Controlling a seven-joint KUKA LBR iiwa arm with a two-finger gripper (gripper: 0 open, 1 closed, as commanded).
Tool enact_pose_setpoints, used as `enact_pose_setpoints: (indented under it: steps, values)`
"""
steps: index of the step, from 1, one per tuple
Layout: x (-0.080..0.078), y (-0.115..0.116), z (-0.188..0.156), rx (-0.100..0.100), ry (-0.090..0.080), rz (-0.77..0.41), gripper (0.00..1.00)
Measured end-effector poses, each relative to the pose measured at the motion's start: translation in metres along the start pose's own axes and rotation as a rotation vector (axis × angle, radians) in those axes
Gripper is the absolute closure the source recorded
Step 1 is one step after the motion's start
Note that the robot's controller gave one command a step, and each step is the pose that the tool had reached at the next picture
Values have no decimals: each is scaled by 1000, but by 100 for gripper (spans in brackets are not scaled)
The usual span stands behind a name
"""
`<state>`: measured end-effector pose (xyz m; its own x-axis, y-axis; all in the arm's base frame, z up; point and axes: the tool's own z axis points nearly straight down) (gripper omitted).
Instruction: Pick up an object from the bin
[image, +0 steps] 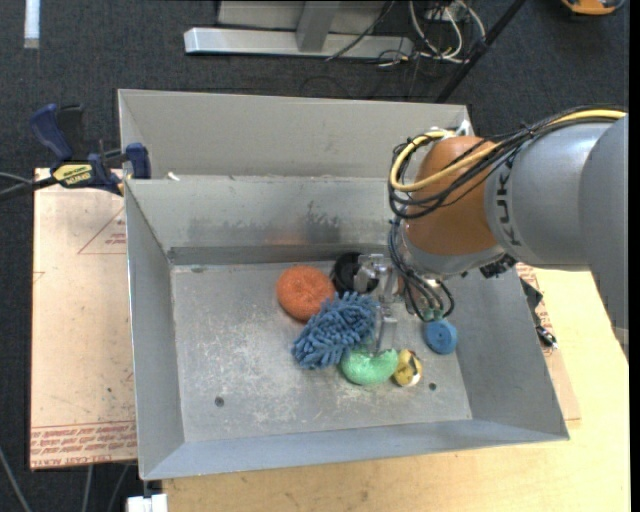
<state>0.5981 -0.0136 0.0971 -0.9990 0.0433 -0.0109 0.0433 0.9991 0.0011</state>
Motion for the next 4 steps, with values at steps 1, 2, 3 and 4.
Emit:
enact_pose_setpoints:
  steps: [1,2,3,4]
  values:
    - [8,19,12,1,-7,40,0]
    - [7,33,10,1,-53,-311,100]
    - [7,33,10,1,-53,-311,100]
    - [13,17,-108,1,-56,-326,100]
